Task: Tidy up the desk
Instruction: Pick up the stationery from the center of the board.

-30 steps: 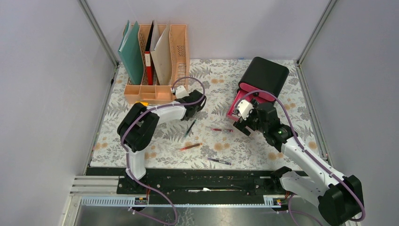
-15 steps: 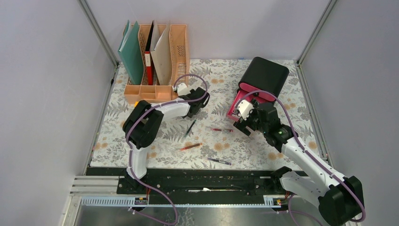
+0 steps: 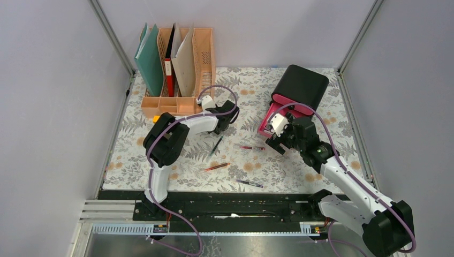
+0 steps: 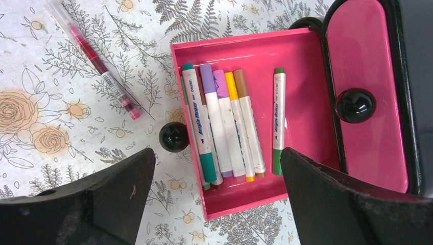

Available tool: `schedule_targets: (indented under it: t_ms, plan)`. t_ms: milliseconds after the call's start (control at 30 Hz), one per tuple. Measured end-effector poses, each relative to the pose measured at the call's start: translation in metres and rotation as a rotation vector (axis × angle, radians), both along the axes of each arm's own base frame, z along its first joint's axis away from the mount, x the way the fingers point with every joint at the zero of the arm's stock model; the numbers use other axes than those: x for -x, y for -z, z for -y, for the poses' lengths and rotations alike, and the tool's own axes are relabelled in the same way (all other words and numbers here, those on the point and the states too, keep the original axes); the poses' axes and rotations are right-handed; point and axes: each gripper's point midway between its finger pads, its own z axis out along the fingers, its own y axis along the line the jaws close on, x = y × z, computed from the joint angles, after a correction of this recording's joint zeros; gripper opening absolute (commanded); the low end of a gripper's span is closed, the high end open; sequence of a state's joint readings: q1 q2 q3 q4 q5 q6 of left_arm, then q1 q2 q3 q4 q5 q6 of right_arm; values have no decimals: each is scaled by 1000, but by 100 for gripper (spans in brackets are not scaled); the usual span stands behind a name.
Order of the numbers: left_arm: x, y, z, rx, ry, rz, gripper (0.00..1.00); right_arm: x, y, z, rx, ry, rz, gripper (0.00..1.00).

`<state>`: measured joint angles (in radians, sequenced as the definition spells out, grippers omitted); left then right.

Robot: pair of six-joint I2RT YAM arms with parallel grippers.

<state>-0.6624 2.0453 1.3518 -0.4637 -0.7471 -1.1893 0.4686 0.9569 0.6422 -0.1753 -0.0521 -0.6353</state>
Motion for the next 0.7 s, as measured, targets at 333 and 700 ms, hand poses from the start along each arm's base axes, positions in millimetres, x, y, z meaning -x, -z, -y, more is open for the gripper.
schedule_targets:
  t_ms: [333,700]
  plan:
    - [34,4,-9,-31,22,-24,28,0,0,-1,-1,-3,0,100]
    - [69,5,-30,-67,44,-62,47,1,0,-2,-5,-11,-2,100]
